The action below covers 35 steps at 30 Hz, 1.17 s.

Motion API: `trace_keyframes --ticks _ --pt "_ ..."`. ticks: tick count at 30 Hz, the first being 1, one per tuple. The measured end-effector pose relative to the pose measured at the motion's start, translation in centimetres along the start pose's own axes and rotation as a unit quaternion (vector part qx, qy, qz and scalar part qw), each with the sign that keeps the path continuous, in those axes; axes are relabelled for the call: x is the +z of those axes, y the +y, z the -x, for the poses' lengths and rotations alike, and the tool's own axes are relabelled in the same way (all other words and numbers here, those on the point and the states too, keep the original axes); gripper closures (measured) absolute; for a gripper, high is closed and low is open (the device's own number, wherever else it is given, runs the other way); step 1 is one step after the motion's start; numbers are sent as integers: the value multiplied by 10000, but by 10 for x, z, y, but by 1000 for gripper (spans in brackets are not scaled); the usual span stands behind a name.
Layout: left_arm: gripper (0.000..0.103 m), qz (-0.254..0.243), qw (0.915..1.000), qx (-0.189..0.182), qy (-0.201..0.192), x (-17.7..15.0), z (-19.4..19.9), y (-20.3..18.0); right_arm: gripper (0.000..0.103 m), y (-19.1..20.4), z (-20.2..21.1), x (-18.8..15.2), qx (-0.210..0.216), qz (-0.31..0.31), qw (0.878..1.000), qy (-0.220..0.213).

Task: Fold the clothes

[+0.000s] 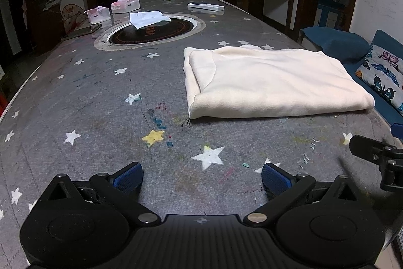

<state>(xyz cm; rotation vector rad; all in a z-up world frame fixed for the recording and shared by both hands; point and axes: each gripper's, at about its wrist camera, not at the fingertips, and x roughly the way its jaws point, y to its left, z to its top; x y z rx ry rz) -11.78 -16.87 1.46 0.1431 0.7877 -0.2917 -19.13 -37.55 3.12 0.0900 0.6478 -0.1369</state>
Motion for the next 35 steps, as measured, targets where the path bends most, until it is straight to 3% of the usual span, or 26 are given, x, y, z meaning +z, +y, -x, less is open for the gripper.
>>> trace_keyframes --ticks 35 --pt "0 14 10000 -29 30 2 -2 0 0 2 -3 2 -30 -10 10000 33"
